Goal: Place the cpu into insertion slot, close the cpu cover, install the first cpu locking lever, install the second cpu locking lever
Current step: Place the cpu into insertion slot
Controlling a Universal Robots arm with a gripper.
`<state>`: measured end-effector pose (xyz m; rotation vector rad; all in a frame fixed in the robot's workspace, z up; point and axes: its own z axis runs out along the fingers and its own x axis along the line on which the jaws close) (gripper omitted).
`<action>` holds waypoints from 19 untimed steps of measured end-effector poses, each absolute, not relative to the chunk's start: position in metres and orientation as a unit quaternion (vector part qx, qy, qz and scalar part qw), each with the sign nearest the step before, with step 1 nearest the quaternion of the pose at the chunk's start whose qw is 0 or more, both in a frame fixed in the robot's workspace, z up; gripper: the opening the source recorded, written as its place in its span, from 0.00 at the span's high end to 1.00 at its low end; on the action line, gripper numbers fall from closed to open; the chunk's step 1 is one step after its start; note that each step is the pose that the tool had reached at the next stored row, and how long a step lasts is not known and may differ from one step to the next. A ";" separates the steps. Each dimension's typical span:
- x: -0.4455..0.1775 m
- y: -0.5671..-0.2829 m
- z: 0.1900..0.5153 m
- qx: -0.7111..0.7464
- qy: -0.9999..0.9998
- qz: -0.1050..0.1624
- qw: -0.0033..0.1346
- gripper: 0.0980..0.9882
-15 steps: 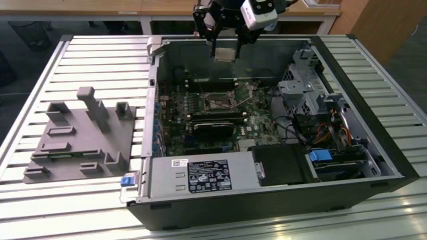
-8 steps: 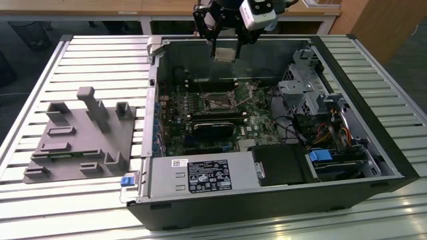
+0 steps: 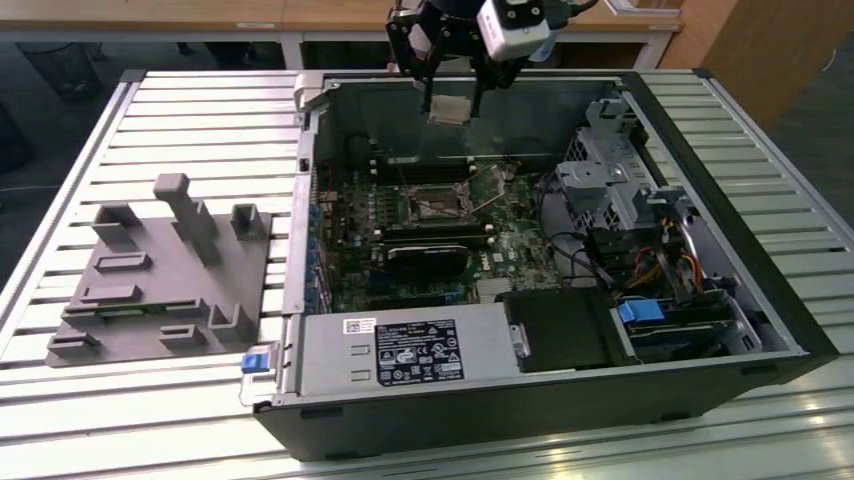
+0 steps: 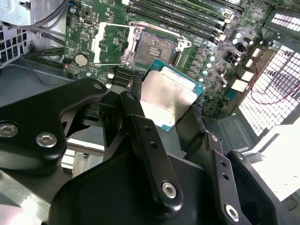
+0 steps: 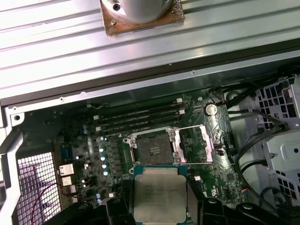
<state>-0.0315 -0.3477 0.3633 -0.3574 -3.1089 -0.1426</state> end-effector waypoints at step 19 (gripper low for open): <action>-0.031 -0.348 0.363 -0.191 -0.980 -0.046 0.001 0.50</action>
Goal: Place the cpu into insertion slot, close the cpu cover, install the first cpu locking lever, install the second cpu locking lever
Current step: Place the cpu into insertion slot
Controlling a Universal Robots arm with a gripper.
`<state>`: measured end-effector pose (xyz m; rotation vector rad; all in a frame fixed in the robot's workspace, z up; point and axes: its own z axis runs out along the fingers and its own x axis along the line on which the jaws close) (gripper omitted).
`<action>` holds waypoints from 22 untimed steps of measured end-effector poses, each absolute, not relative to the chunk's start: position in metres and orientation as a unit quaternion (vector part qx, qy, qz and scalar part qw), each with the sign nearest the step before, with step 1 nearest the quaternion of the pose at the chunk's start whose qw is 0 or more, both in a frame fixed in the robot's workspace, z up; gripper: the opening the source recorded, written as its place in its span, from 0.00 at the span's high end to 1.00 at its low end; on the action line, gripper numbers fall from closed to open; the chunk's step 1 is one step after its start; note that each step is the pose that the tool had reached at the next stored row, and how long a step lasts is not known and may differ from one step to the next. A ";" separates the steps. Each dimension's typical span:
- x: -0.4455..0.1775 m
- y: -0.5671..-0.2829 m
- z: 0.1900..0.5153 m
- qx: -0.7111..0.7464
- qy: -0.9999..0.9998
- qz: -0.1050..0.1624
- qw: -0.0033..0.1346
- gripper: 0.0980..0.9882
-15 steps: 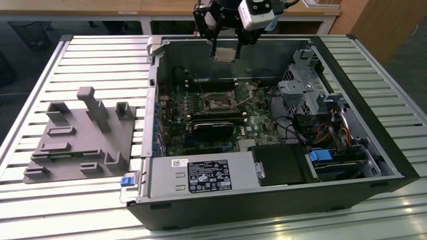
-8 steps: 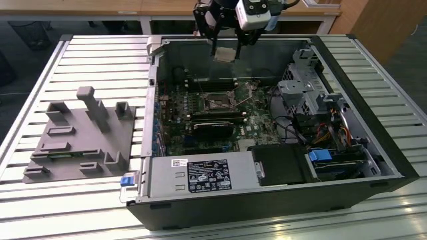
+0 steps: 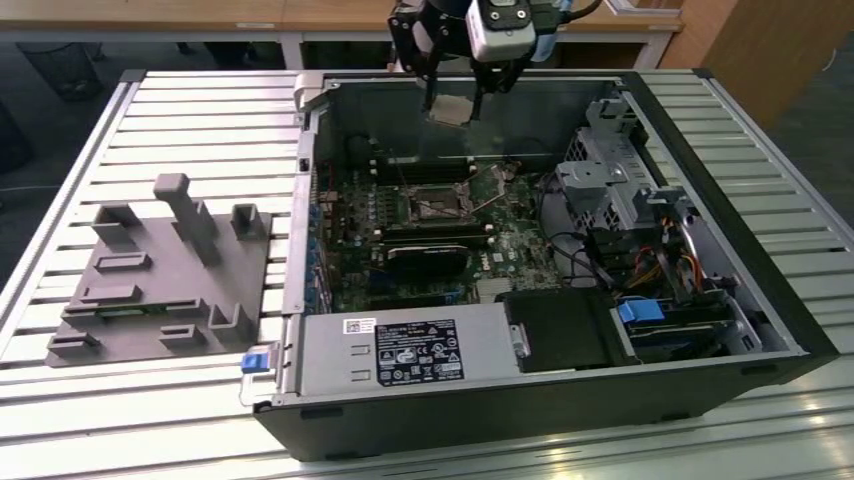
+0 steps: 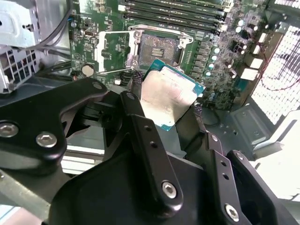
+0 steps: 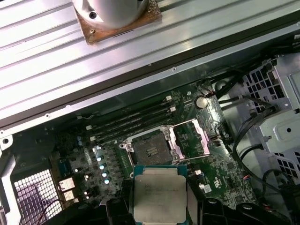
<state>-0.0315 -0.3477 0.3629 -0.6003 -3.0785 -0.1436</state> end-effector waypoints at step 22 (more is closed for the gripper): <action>-0.031 -0.348 0.363 -0.274 -0.961 -0.046 -0.003 0.50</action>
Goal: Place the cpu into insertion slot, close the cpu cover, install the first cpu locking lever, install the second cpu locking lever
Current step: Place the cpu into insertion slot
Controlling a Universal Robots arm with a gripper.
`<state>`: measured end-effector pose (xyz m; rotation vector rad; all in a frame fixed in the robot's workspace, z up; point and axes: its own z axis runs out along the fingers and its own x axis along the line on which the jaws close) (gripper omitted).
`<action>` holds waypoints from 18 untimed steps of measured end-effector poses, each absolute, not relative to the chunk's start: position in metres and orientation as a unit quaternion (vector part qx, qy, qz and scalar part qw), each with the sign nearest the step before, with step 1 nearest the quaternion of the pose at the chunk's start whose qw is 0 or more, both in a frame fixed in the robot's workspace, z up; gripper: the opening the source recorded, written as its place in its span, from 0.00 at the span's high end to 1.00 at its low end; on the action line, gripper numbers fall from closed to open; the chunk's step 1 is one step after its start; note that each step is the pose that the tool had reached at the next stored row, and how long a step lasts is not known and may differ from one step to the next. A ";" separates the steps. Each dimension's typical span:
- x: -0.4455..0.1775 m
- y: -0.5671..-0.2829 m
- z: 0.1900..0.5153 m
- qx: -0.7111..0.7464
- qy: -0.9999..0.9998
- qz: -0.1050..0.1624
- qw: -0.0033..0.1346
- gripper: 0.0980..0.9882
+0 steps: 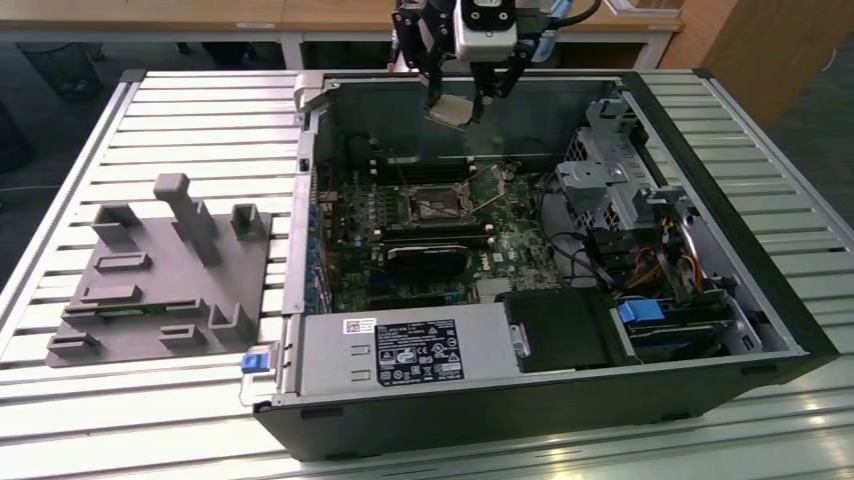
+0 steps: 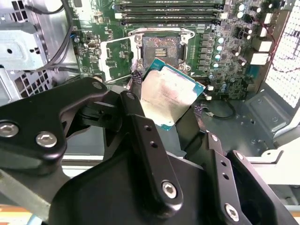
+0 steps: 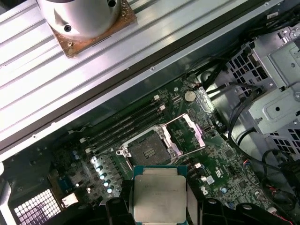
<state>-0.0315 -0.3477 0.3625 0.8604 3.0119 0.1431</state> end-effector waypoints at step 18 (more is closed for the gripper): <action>-0.031 -0.348 0.362 0.336 0.941 0.045 0.006 0.50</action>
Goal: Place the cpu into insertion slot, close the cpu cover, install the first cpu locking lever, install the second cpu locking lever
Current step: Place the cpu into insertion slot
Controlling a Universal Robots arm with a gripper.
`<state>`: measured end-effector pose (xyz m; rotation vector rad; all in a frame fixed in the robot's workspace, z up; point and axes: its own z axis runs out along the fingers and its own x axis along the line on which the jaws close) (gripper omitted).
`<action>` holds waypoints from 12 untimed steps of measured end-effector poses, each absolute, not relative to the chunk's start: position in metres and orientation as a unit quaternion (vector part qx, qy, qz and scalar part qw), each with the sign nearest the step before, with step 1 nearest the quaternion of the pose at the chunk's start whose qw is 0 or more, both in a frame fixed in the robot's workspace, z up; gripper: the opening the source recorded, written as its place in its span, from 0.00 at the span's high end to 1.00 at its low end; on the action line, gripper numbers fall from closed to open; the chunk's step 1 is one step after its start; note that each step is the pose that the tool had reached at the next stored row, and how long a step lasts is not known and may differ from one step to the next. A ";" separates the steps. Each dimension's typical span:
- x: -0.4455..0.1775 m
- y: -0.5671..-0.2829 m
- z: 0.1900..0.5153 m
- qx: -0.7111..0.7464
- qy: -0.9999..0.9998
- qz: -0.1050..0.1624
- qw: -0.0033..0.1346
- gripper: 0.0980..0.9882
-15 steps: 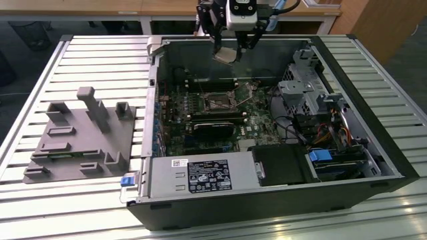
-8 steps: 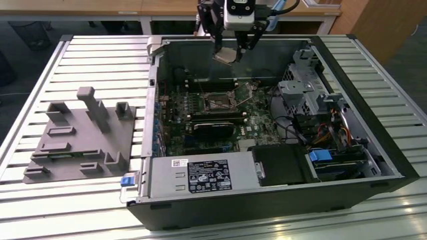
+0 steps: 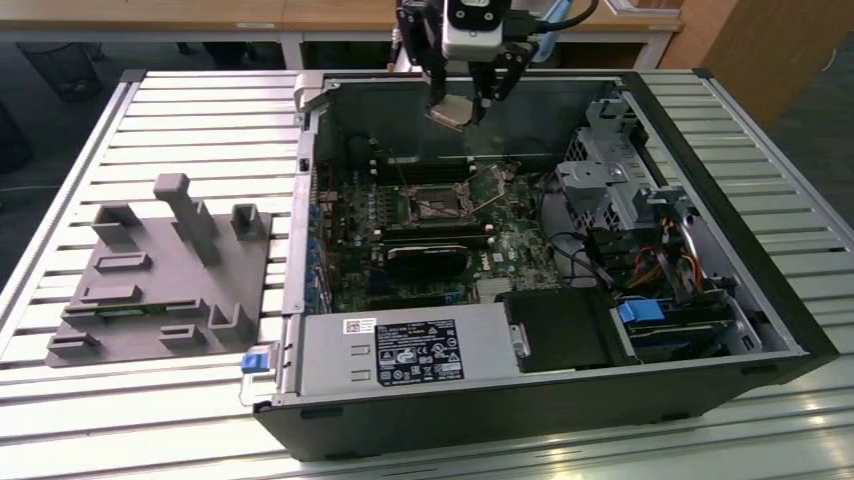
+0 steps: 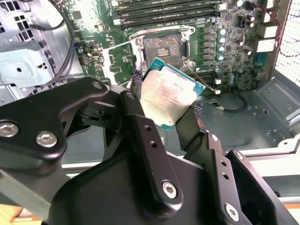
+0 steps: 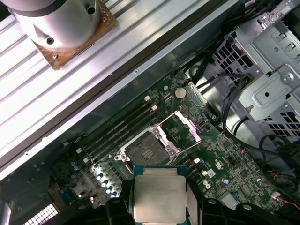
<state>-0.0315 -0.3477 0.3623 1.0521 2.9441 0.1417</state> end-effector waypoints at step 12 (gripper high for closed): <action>-0.031 -0.348 0.362 0.378 0.925 0.045 0.008 0.50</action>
